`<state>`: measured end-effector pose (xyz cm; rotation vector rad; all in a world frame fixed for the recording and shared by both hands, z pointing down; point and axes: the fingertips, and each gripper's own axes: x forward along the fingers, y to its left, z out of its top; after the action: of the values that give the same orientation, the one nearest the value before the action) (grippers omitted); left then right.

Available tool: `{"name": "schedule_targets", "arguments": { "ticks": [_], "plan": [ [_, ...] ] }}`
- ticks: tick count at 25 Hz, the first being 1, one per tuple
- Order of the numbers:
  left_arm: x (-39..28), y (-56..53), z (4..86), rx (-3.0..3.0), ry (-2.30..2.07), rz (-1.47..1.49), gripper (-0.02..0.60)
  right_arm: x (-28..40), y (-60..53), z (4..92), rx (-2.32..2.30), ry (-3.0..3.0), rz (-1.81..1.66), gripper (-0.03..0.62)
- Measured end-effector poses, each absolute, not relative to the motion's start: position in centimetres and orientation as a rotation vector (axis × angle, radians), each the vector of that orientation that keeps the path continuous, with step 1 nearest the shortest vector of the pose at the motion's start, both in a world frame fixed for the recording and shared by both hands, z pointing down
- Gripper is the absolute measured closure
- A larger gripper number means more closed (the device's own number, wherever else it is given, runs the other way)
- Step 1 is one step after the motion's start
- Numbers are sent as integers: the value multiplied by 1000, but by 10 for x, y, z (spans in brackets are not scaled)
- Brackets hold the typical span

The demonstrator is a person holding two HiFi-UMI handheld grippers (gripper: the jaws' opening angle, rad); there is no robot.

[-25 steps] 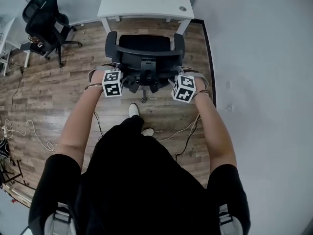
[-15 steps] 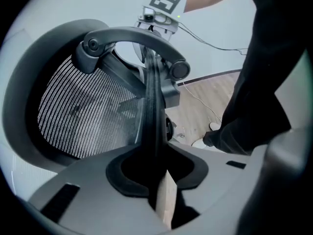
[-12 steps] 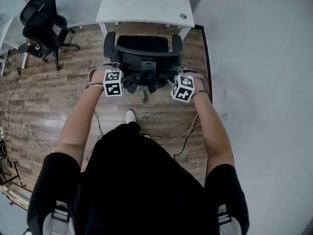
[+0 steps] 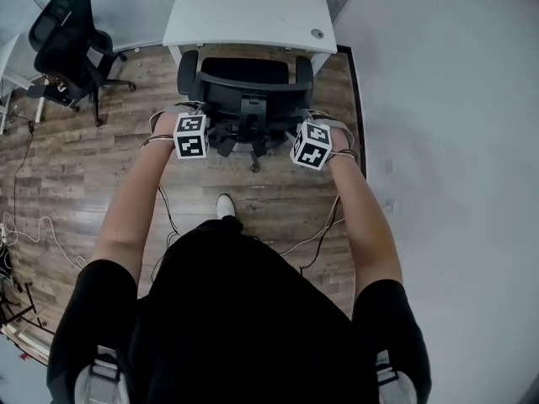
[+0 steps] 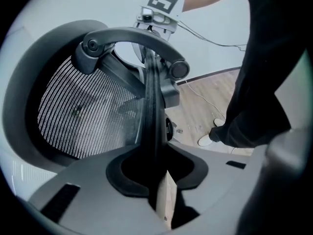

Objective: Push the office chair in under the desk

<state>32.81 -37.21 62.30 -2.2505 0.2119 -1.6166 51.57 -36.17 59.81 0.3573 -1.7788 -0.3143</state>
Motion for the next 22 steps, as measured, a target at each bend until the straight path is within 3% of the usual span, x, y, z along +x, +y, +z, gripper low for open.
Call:
{"name": "schedule_targets", "arguments": {
  "ticks": [22],
  "plan": [
    [316,-424,624,-2208,206,-1573,499,502,-407,602,365,-1775,-270,457]
  ]
}}
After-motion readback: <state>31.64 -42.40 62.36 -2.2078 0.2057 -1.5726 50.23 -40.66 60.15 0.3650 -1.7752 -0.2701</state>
